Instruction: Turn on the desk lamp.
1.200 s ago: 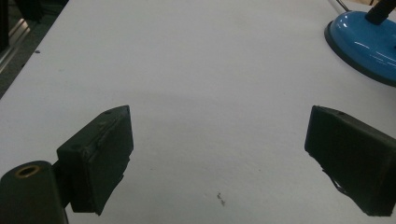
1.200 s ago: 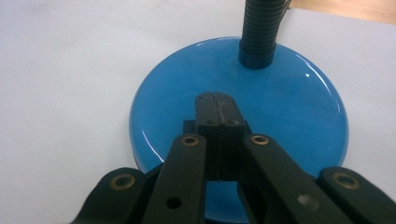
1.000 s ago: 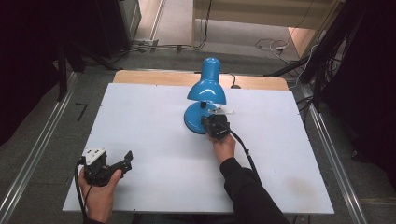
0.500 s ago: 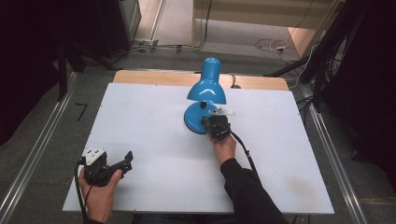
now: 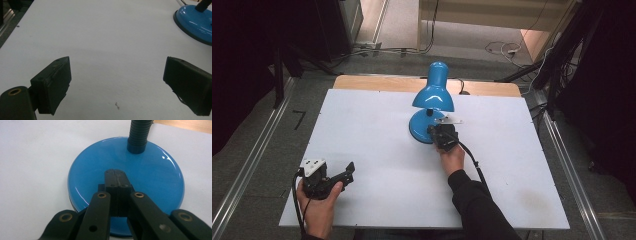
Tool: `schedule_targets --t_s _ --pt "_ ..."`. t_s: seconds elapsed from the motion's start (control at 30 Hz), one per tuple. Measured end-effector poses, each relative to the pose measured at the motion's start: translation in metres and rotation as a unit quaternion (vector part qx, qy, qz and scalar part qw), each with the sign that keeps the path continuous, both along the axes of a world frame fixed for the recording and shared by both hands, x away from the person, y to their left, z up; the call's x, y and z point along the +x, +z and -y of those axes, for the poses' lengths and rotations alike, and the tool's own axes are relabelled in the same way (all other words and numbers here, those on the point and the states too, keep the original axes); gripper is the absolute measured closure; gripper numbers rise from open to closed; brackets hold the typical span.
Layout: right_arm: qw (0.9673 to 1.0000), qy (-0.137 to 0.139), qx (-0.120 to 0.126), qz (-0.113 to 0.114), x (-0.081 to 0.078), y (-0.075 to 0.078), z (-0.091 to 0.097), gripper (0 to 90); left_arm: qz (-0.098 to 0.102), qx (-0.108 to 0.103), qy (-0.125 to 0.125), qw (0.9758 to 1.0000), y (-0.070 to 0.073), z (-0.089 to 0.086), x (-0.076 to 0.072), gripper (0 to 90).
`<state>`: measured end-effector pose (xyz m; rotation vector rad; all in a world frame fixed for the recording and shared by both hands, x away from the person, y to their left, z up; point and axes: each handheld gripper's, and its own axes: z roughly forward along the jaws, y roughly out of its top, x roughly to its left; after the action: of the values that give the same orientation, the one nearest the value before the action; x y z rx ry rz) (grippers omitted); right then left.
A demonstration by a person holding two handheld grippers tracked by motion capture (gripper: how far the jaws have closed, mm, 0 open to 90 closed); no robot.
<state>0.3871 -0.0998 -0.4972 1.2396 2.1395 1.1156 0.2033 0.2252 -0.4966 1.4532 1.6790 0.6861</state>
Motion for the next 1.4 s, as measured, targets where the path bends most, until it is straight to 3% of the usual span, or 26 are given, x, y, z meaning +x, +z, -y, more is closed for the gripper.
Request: schedule_targets --t_s 0.6,0.9,1.0,1.07,1.13,1.4 --pt "1.0 0.002 -0.003 0.003 0.0 0.0 0.0 87.8 0.0 0.0 0.0 1.0 0.0 0.0 0.0 8.5" --pt "0.9994 0.0 -0.026 0.022 -0.005 -0.001 -0.003 87.9 0.002 -0.001 0.001 1.0 0.0 0.0 0.0 8.5" --pt "0.9981 0.01 -0.05 0.034 -0.011 -0.002 -0.009 88.0 0.002 -0.001 0.0 1.0 0.0 0.0 0.0 8.5" --pt "0.9983 0.008 -0.048 0.032 -0.011 -0.002 -0.009 88.0 0.002 -0.001 0.0 1.0 0.001 0.0 -0.001 8.5" --pt "0.9996 0.002 -0.026 0.013 -0.008 -0.001 -0.005 88.0 0.002 -0.001 0.0 1.0 0.001 0.0 -0.001 8.5" --pt "0.9999 0.011 -0.006 -0.002 -0.011 0.002 0.008 87.8 0.0 -0.004 0.0 1.0 0.0 -0.001 0.001 8.5"
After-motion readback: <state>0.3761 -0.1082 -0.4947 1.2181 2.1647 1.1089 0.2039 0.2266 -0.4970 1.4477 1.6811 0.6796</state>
